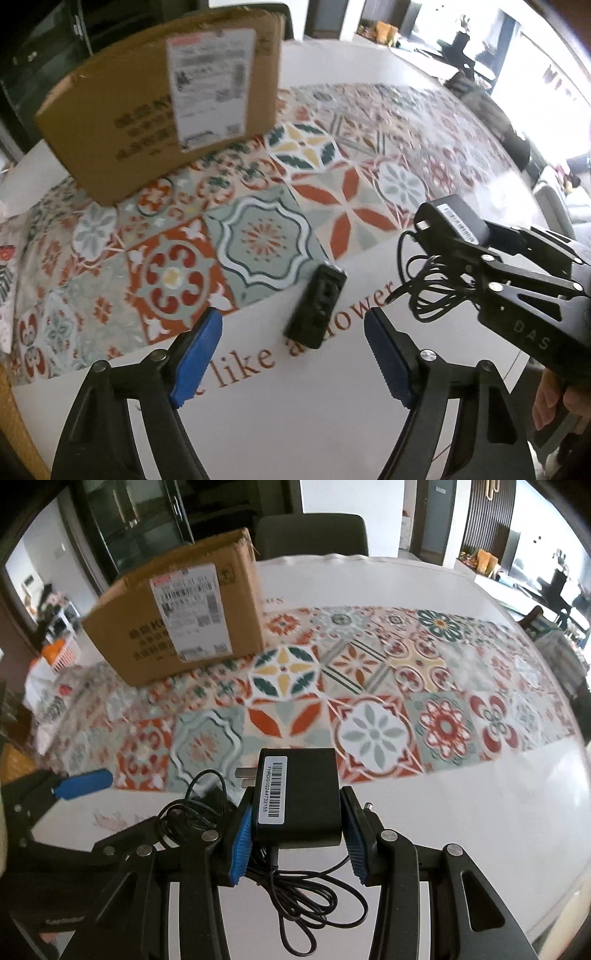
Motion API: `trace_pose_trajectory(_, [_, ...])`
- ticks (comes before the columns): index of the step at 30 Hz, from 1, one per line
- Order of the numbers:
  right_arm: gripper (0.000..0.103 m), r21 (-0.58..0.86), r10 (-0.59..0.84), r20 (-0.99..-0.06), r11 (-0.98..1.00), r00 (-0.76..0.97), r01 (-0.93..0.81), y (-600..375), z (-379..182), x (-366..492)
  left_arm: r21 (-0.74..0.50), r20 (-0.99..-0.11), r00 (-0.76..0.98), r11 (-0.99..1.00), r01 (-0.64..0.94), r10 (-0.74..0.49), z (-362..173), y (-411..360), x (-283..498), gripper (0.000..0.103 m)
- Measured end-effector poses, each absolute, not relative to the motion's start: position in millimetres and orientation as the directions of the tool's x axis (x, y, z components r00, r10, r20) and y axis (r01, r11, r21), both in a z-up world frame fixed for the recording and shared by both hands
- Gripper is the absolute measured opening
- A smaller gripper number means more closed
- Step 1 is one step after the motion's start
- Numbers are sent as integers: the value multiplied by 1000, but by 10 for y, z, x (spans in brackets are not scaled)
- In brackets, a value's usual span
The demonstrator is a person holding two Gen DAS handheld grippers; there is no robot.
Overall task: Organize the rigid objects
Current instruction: 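Grasp the small black device with the left tool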
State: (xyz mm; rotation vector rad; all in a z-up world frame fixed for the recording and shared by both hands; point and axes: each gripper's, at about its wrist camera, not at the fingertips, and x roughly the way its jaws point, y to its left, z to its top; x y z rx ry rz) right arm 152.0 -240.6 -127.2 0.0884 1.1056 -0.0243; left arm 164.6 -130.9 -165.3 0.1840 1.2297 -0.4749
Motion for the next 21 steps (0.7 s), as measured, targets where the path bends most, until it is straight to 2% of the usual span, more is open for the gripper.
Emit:
trace_pose_trajectory(6, [43,49,1,-916,993,401,110,-2510,-1441,1399,-134,-946,192,857,498,-260,-1855,-1474,1641,68])
trace_pose_trajectory(10, [43,43,-7,-929,991,371,125,-2547,-1553,1359,-124,-956,166,846,518,-242,-1995,-1550,1676,57])
trace_pose_trajectory(21, [43,25,-21,-945,991,326,134,-2558,-1710,1397,-115,-965,142,840,530,-222,-2208,-1656,1775,34])
